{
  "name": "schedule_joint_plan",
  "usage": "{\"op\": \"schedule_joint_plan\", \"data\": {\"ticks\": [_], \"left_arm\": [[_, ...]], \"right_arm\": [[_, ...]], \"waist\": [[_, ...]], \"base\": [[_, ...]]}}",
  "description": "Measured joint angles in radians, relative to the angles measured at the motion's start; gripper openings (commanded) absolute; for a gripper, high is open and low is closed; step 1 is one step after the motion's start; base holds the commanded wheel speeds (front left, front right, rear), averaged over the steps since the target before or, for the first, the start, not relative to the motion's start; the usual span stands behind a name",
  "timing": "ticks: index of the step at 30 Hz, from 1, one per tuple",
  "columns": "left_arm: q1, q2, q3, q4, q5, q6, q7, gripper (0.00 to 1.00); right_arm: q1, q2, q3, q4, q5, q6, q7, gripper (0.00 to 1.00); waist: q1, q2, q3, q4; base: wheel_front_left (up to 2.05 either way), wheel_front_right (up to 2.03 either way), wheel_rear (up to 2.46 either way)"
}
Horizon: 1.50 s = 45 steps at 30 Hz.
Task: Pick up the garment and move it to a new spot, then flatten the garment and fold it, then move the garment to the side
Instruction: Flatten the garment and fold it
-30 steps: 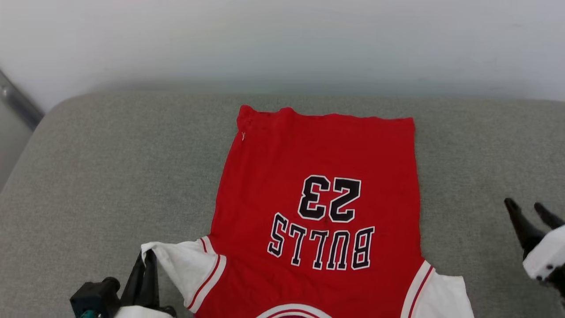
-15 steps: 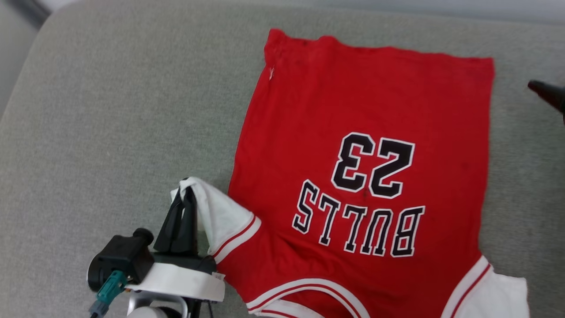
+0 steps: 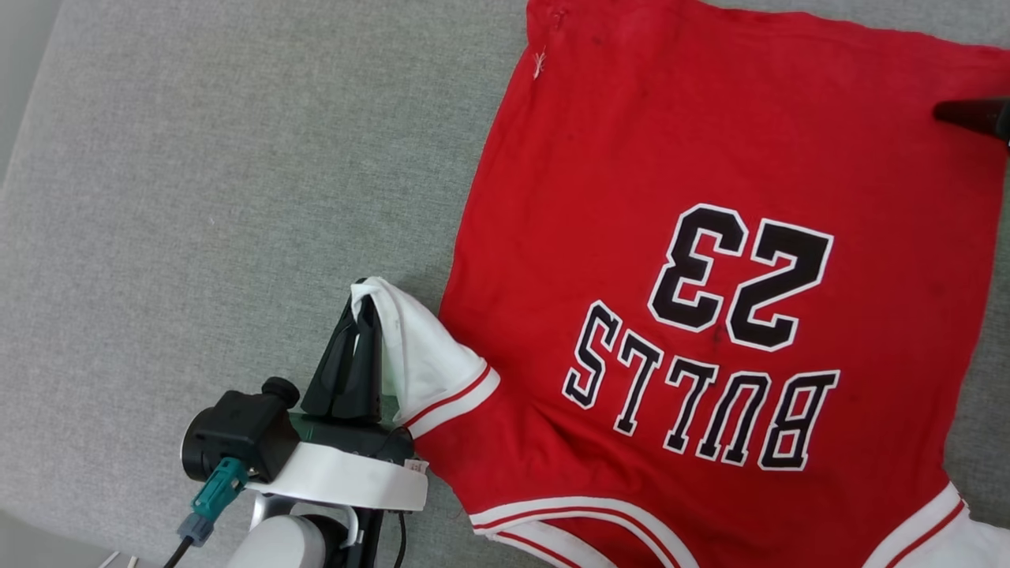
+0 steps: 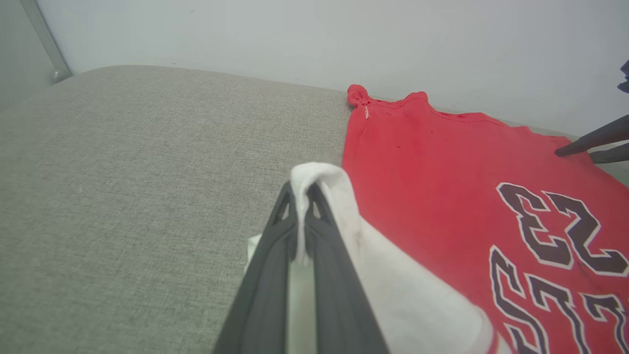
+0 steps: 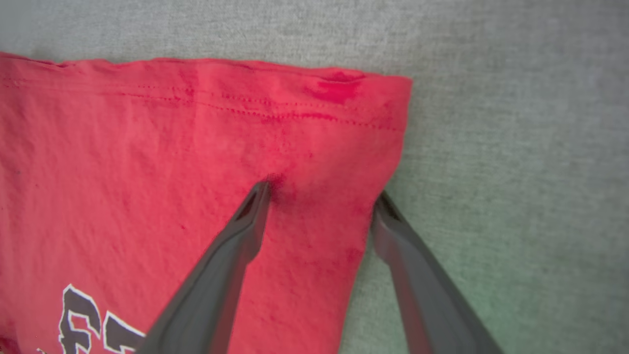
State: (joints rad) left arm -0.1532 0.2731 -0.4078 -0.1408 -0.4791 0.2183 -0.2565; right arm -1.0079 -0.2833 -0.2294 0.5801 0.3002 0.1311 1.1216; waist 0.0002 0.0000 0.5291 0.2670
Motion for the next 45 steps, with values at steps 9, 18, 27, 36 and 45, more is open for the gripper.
{"op": "schedule_joint_plan", "data": {"ticks": [9,18,27,36,45], "left_arm": [[-0.002,-0.012,0.011,0.041,0.007,-0.016,-0.003,0.00],[0.037,0.004,0.041,0.098,-0.006,-0.016,-0.003,0.00],[0.157,0.067,0.098,0.086,-0.028,0.043,0.042,0.00],[0.281,0.115,0.152,0.056,-0.063,0.092,0.087,0.00],[0.312,0.132,0.159,0.035,-0.074,0.117,0.123,0.00]], "right_arm": [[0.010,0.007,0.013,0.016,-0.025,0.000,0.012,0.00],[0.066,-0.072,0.150,-0.064,0.039,0.000,-0.062,0.00],[0.369,-0.213,0.243,-0.278,0.161,0.000,-0.081,0.00],[0.837,-0.236,0.172,-0.484,0.221,0.000,-0.031,0.00],[1.167,-0.054,0.124,-0.549,0.230,0.000,-0.060,0.24]], "waist": [[0.0000,0.0000,-0.023,0.008],[-0.0001,0.0000,-0.123,-0.016],[-0.0003,0.0000,-0.300,-0.096],[-0.0005,0.0000,-0.417,-0.240],[-0.0005,0.0000,-0.457,-0.357]], "base": [[0.00,0.00,0.00],[0.00,0.00,0.00],[0.00,0.00,0.00],[0.00,0.00,0.00],[0.00,0.00,0.00]]}}
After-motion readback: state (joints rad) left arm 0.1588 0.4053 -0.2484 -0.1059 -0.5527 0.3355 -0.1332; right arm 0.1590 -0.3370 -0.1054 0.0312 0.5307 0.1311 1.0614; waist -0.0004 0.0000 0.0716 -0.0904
